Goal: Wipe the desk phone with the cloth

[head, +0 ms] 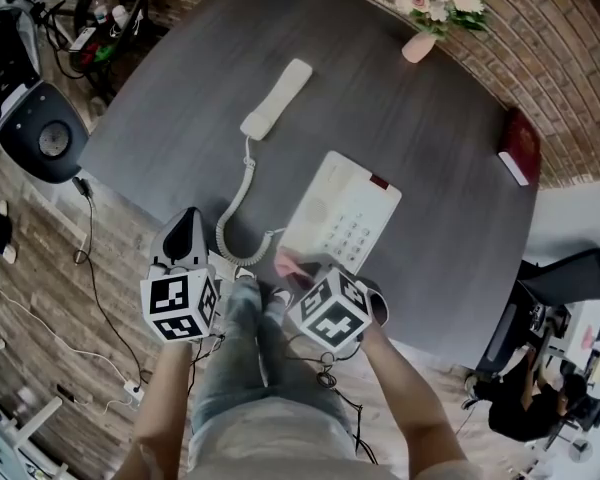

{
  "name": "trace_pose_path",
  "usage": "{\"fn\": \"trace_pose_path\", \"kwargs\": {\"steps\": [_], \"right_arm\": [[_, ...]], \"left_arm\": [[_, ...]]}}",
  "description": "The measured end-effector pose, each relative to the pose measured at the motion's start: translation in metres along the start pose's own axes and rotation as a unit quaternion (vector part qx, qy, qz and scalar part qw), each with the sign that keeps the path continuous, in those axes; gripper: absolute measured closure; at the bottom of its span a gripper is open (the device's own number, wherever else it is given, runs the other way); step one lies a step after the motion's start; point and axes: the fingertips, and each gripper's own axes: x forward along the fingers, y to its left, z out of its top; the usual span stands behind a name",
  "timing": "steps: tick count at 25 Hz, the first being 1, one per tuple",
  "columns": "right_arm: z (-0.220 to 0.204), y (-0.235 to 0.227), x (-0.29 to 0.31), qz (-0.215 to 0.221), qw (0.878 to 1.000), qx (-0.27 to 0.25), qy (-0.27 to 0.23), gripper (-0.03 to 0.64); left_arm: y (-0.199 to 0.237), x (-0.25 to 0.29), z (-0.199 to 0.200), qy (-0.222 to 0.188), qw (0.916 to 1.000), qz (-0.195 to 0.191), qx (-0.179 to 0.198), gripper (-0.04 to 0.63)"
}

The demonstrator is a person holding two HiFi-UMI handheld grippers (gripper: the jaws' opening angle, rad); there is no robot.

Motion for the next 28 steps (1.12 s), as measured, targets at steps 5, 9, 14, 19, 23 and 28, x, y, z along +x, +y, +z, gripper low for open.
{"fn": "trace_pose_path", "kwargs": {"steps": [5, 9, 14, 19, 23, 28], "right_arm": [[0.003, -0.003, -0.006, -0.001, 1.000, 0.000, -0.008, 0.597], [0.005, -0.007, -0.018, -0.009, 1.000, 0.003, -0.017, 0.597], [0.009, -0.023, -0.036, -0.024, 0.999, 0.011, -0.029, 0.597], [0.005, -0.046, -0.055, -0.050, 0.998, 0.020, -0.034, 0.597], [0.002, -0.073, -0.071, -0.078, 0.996, 0.029, -0.035, 0.597], [-0.002, -0.110, -0.093, -0.113, 0.992, 0.032, -0.034, 0.597]], "left_arm": [[-0.002, 0.002, 0.008, -0.004, 1.0000, -0.001, 0.005, 0.600], [-0.008, 0.003, 0.018, -0.010, 0.9999, -0.005, 0.010, 0.600], [-0.018, 0.007, 0.037, -0.020, 0.9994, -0.016, 0.022, 0.600], [-0.032, 0.011, 0.054, -0.030, 0.9987, -0.031, 0.027, 0.600], [-0.046, 0.017, 0.066, -0.035, 0.9977, -0.048, 0.034, 0.600], [-0.068, 0.029, 0.078, -0.037, 0.9962, -0.068, 0.041, 0.600]]}}
